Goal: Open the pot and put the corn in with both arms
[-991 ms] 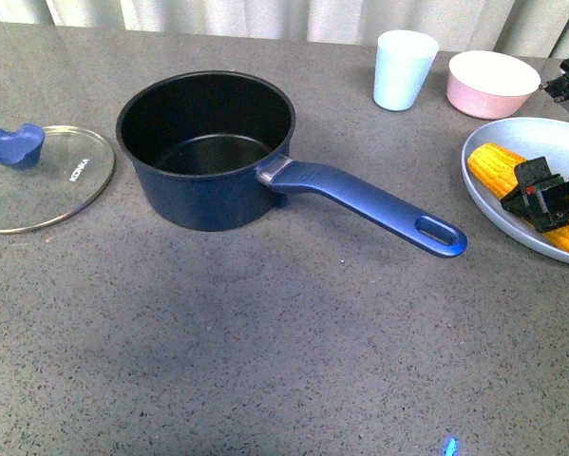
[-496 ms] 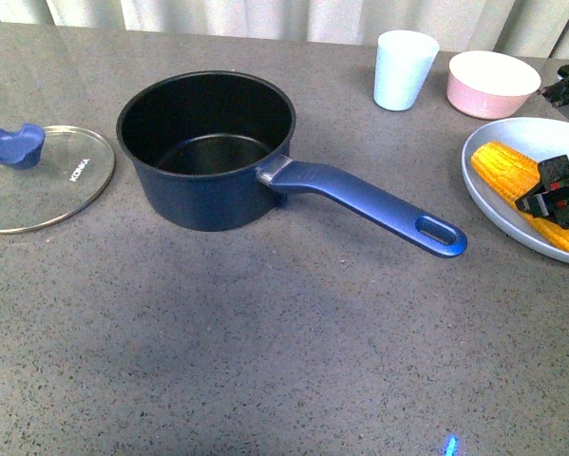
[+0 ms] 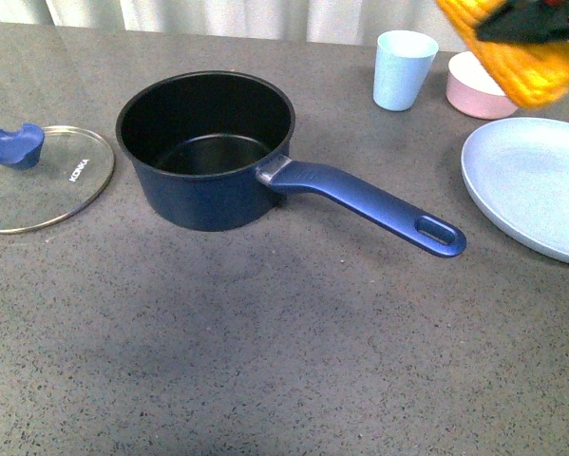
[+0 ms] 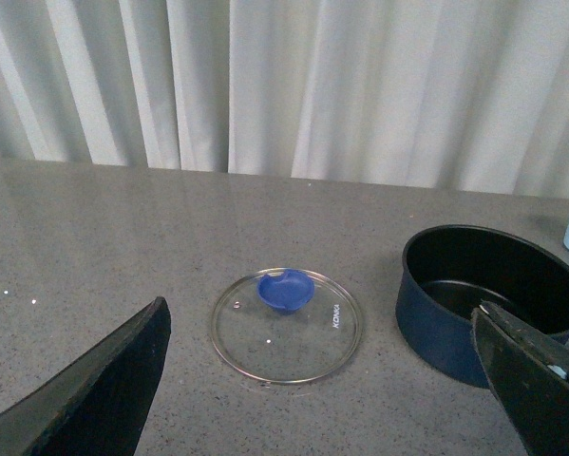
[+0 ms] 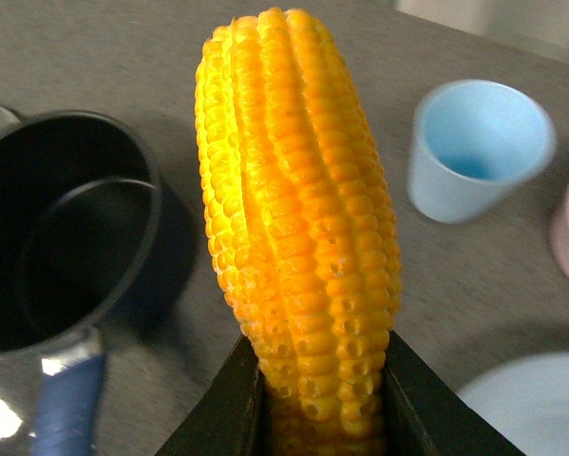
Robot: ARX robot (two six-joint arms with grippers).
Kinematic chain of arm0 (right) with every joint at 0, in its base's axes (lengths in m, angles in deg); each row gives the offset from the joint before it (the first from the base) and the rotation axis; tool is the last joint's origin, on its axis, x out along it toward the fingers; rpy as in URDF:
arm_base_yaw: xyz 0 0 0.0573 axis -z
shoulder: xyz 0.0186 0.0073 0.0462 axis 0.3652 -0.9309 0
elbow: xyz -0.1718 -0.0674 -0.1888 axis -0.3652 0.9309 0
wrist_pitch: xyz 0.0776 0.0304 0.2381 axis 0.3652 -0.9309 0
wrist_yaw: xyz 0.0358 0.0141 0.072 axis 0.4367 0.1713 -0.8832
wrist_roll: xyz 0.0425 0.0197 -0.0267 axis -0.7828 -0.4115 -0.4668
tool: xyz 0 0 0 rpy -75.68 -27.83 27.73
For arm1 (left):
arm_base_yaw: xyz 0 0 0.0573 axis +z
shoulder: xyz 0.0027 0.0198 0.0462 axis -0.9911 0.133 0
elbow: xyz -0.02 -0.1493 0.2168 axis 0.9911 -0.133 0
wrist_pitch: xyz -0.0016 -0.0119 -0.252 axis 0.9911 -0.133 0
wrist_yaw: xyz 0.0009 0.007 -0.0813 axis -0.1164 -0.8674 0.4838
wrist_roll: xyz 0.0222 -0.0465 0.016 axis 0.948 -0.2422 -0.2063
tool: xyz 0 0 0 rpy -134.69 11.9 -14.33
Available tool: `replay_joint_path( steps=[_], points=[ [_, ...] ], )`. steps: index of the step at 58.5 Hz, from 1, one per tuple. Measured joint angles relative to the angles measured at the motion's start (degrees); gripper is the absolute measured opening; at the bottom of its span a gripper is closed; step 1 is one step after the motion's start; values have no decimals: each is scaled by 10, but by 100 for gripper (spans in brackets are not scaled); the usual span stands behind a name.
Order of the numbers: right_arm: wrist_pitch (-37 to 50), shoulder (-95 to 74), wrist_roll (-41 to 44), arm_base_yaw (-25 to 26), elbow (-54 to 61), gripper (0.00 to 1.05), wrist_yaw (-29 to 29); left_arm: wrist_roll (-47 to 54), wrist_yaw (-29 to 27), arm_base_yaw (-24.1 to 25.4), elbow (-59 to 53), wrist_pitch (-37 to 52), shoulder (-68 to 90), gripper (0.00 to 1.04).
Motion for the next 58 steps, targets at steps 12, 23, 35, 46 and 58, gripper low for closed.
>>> replay_joint_path(
  steps=[12, 23, 35, 46, 58],
  points=[
    [-28, -99, -39, -95, -117, 19, 7, 0, 0, 0, 0, 0, 0, 96],
    [-59, -174, -52, -139, -209, 19, 15, 0, 0, 0, 0, 0, 0, 96],
    [-98, -228, -52, -170, -292, 18, 33, 0, 0, 0, 0, 0, 0, 96],
    [-123, -254, -39, -184, -315, 38, 48, 0, 0, 0, 0, 0, 0, 96],
    [-107, -257, -42, -185, -307, 72, 60, 0, 0, 0, 0, 0, 0, 96]
  ],
)
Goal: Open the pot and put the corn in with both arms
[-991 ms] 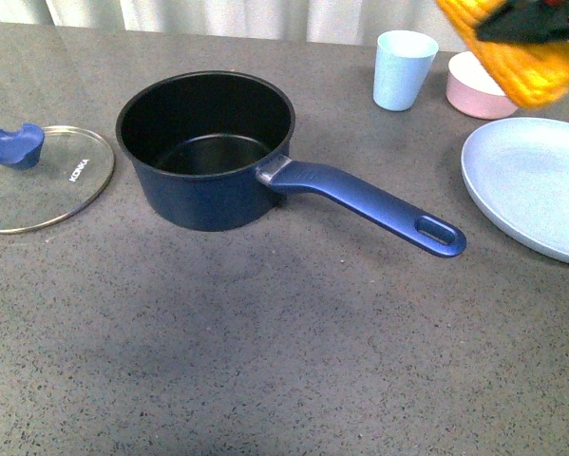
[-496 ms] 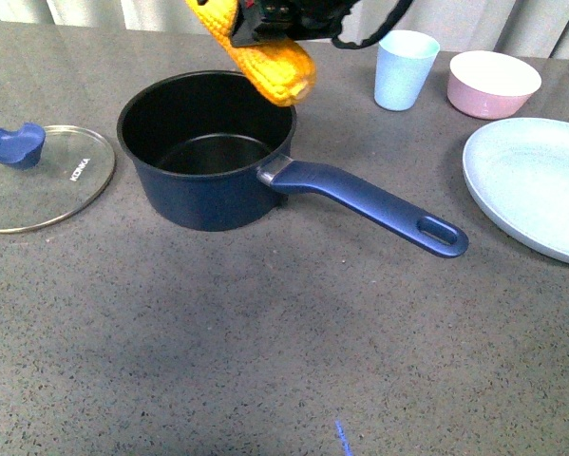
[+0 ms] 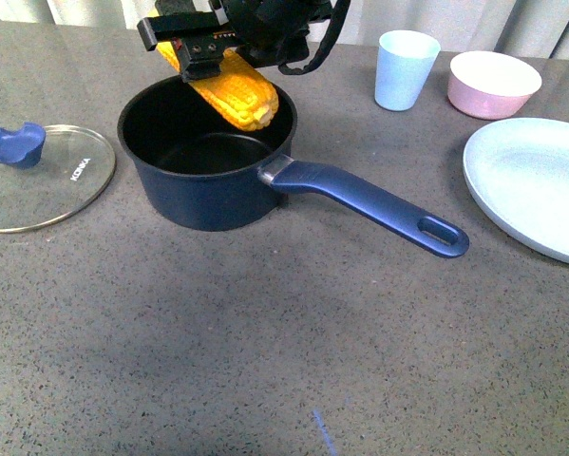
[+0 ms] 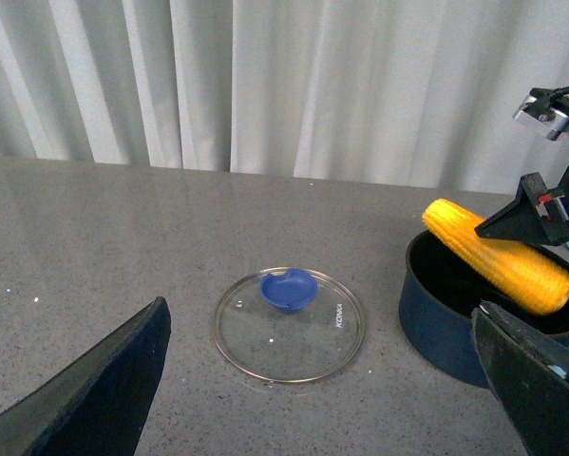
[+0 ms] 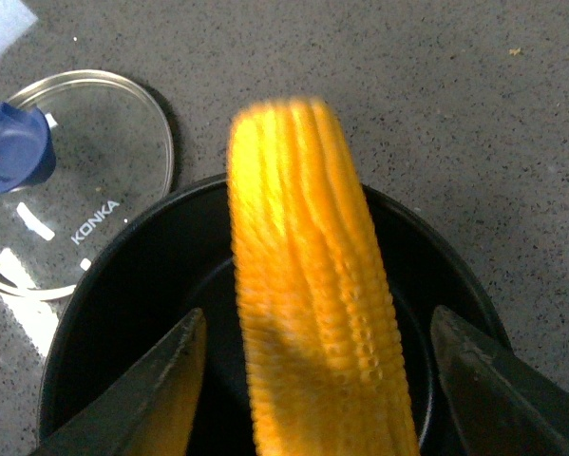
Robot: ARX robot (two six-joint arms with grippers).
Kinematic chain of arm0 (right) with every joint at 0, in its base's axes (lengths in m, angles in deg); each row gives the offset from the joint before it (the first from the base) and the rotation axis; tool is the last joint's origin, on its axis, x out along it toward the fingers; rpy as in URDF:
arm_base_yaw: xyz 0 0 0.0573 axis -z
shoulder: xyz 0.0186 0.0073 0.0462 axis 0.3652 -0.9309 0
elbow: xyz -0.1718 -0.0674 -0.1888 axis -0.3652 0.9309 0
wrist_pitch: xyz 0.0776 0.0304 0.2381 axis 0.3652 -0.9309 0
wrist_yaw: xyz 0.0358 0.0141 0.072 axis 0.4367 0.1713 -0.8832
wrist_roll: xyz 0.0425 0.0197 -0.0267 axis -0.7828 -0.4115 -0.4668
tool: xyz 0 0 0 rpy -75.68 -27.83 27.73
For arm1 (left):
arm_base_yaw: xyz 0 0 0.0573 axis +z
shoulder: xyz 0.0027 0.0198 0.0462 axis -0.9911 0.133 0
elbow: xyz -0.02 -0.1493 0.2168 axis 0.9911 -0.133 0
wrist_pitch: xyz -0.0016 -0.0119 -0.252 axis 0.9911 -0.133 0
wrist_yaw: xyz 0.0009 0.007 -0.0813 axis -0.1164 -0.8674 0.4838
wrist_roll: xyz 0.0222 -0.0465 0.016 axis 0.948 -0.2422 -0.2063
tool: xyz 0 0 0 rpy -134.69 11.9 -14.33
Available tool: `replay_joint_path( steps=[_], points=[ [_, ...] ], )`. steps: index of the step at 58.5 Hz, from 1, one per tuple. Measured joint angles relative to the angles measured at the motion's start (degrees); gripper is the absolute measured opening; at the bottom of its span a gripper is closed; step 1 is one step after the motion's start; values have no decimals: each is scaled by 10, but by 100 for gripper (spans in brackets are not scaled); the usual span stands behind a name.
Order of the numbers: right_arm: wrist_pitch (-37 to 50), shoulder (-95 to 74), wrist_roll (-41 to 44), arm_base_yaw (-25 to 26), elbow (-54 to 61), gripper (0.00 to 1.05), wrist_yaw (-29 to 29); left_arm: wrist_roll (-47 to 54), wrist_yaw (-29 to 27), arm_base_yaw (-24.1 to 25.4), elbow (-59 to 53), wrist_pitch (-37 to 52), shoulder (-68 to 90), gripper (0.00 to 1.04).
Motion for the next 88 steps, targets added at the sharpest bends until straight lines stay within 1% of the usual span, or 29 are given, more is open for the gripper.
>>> replay_joint_path(
  steps=[10, 21, 29, 33, 39, 42, 48, 49, 50, 51, 52, 53, 55, 56, 58, 59, 63, 71, 78, 88],
  points=[
    [28, 27, -9, 5, 47, 97, -1, 0, 0, 0, 0, 0, 0, 96],
    [82, 100, -29, 24, 129, 96, 0, 0, 0, 0, 0, 0, 0, 96],
    [136, 188, -47, 55, 209, 96, 15, 0, 0, 0, 0, 0, 0, 96],
    [171, 248, -57, 80, 265, 96, 25, 0, 0, 0, 0, 0, 0, 96],
    [225, 382, -73, 143, 394, 96, 46, 0, 0, 0, 0, 0, 0, 96],
    [226, 410, -75, 154, 416, 96, 49, 0, 0, 0, 0, 0, 0, 96],
    [228, 425, -75, 156, 420, 96, 48, 0, 0, 0, 0, 0, 0, 96],
    [238, 424, -73, 154, 425, 95, 61, 0, 0, 0, 0, 0, 0, 96],
    [269, 423, -68, 151, 437, 92, 97, 0, 0, 0, 0, 0, 0, 96],
    [326, 424, -56, 150, 462, 87, 153, 0, 0, 0, 0, 0, 0, 96],
    [362, 427, -52, 150, 482, 83, 185, 0, 0, 0, 0, 0, 0, 96],
    [379, 428, -49, 150, 491, 81, 198, 0, 0, 0, 0, 0, 0, 96],
    [436, 439, -42, 152, 533, 74, 237, 0, 0, 0, 0, 0, 0, 96],
    [448, 443, -40, 154, 543, 73, 242, 0, 0, 0, 0, 0, 0, 96],
    [483, 461, -37, 162, 582, 66, 244, 0, 0, 0, 0, 0, 0, 96],
    [490, 467, -36, 165, 591, 64, 244, 0, 0, 0, 0, 0, 0, 96],
    [528, 521, -30, 188, 664, 47, 233, 0, 0, 0, 0, 0, 0, 96],
    [550, 577, -27, 218, 753, 20, 208, 0, 0, 0, 0, 0, 0, 96],
    [556, 615, -25, 232, 804, 1, 189, 0, 0, 0, 0, 0, 0, 96],
    [558, 673, -25, 253, 859, 2, 170, 0, 0, 0, 0, 0, 0, 96]
  ],
)
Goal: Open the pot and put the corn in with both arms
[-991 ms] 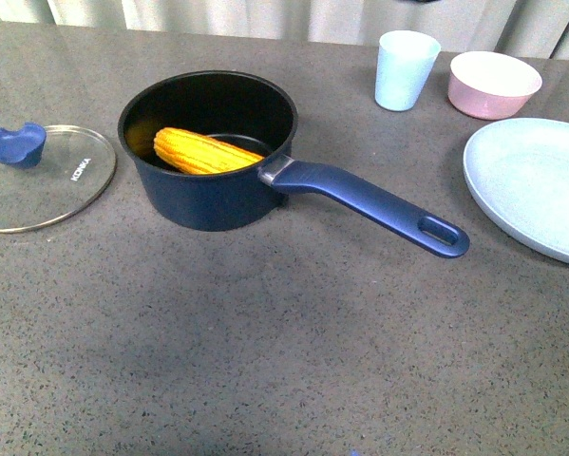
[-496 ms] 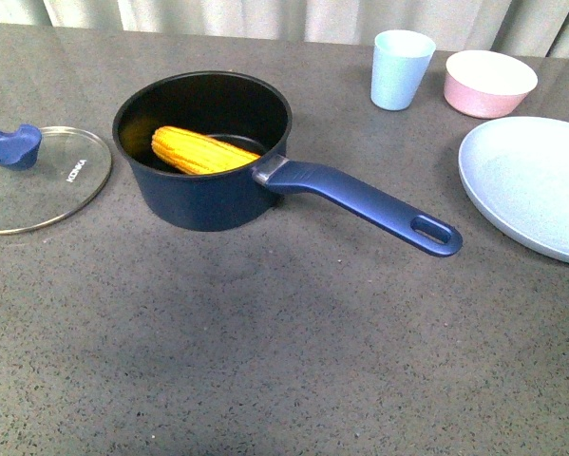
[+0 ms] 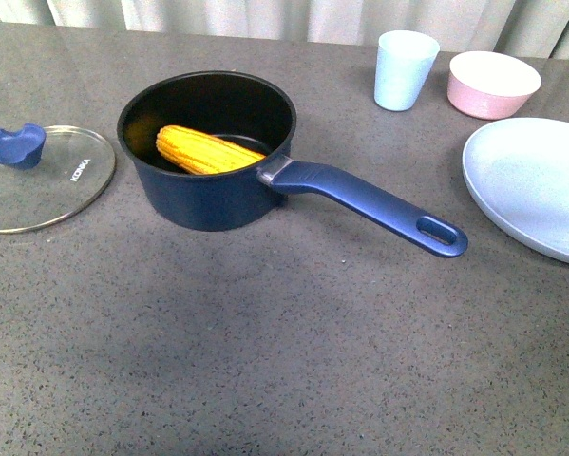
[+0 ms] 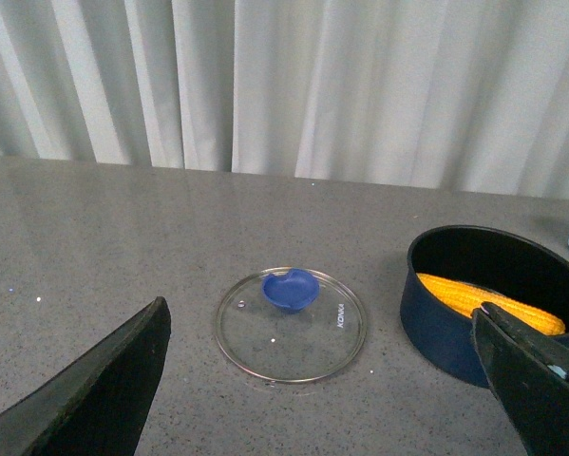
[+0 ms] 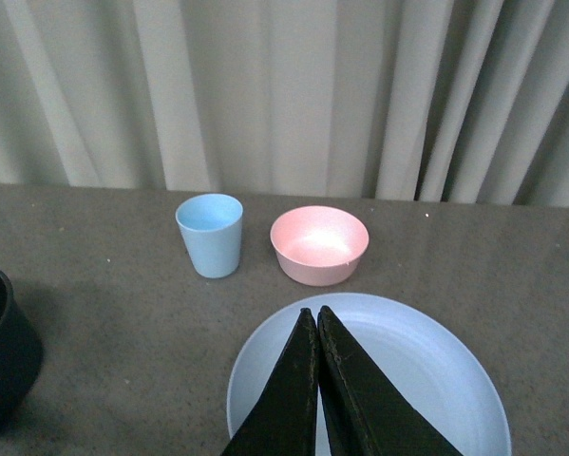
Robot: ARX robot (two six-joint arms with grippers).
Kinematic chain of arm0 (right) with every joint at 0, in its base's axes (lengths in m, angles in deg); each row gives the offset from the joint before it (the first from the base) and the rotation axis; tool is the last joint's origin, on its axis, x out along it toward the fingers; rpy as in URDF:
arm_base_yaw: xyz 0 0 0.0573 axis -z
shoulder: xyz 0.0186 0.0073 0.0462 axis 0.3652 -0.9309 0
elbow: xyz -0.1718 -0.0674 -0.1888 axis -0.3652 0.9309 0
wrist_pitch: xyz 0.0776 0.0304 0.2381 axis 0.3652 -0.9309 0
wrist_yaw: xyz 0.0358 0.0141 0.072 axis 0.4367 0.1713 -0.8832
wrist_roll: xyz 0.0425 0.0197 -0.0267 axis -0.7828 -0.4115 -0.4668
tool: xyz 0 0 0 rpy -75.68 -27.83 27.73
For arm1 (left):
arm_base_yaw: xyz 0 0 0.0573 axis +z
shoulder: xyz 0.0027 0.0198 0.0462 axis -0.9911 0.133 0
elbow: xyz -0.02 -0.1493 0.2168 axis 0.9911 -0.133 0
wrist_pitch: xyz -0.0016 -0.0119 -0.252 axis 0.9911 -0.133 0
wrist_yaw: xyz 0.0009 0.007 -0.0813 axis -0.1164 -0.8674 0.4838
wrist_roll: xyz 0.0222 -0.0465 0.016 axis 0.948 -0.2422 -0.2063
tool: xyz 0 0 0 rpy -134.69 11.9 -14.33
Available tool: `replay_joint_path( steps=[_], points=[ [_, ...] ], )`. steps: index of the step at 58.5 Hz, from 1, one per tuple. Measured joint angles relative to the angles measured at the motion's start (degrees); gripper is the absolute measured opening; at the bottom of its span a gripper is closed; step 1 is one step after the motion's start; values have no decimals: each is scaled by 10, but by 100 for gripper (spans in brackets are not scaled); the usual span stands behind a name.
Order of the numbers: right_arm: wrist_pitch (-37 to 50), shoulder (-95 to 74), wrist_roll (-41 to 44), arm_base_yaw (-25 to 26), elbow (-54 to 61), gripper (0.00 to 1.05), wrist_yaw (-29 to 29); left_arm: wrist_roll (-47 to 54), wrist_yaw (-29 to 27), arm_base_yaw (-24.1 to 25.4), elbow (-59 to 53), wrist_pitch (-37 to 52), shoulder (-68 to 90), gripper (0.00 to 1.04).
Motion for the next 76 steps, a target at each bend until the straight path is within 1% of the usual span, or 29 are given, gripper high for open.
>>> replay_joint_path(
  steps=[13, 17, 23, 36, 39, 42, 58, 76],
  points=[
    [-23, 79, 0, 23, 57, 2, -21, 0, 0, 0, 0, 0, 0, 96],
    [-37, 105, 0, 47, 71, 2, -60, 0, 0, 0, 0, 0, 0, 96],
    [-56, 141, 0, 67, 87, 2, -63, 0, 0, 0, 0, 0, 0, 96],
    [-103, 211, 0, 68, 110, 2, -66, 0, 0, 0, 0, 0, 0, 96],
    [-83, 214, 0, 68, 123, 2, -66, 0, 0, 0, 0, 0, 0, 96],
    [-88, 221, 0, 68, 130, 2, -68, 0, 0, 0, 0, 0, 0, 96],
    [-186, 331, 0, 68, 130, 2, -67, 0, 0, 0, 0, 0, 0, 96],
    [-269, 417, 0, 68, 130, 2, -67, 0, 0, 0, 0, 0, 0, 96]
  ],
)
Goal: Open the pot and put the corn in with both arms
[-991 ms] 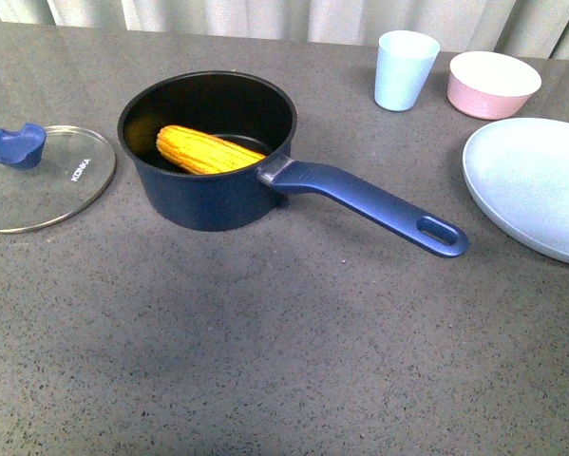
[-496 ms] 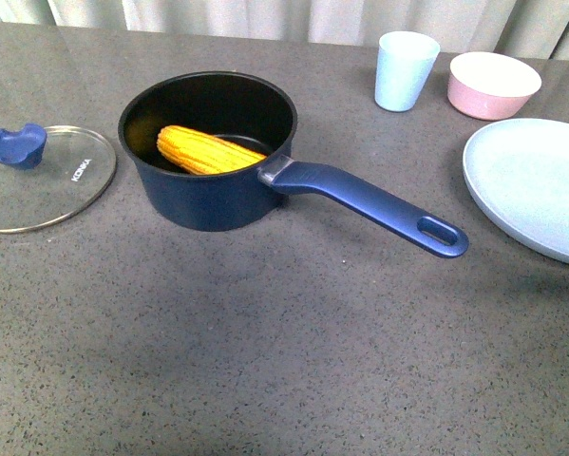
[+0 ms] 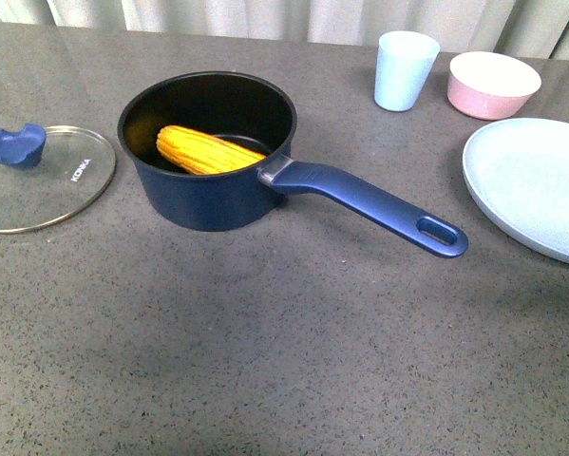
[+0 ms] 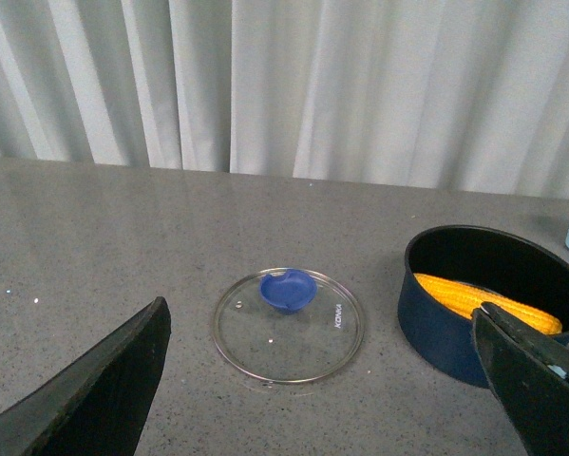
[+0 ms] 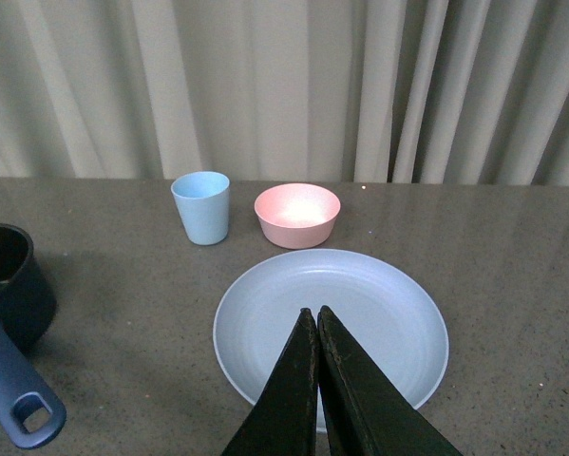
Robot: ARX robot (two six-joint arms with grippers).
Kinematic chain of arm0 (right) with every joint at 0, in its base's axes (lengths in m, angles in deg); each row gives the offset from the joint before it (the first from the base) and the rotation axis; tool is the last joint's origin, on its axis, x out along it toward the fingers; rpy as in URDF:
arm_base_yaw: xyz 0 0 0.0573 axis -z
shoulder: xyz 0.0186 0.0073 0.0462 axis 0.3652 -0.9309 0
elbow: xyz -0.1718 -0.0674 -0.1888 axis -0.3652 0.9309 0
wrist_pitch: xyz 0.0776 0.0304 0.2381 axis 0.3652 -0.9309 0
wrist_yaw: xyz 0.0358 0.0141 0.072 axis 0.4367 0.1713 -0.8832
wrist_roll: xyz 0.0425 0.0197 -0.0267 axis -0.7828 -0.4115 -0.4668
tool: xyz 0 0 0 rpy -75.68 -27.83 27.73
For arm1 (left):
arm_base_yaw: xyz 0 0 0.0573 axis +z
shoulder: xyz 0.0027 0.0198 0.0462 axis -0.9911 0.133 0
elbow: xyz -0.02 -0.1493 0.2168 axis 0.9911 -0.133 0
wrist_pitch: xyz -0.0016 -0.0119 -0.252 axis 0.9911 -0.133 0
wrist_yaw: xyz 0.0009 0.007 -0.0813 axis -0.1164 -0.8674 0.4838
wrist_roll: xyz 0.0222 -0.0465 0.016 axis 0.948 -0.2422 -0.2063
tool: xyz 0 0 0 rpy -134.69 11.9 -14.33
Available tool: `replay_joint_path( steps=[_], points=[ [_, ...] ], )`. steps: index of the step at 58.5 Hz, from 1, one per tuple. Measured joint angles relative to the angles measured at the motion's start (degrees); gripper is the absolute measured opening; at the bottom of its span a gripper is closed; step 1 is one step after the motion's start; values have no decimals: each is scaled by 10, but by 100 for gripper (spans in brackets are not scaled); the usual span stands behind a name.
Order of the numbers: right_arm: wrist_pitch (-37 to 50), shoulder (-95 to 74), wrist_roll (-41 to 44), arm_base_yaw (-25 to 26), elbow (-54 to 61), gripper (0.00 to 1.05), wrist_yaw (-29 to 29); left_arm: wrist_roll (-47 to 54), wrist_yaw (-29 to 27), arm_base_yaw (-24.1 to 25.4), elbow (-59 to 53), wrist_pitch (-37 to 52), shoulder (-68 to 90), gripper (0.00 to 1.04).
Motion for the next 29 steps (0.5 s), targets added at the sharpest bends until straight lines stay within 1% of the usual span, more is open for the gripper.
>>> replay_joint_path(
  steps=[29],
  points=[
    [-101, 101, 0, 0, 0, 2, 0, 0, 0, 0, 0, 0, 0, 96]
  ],
)
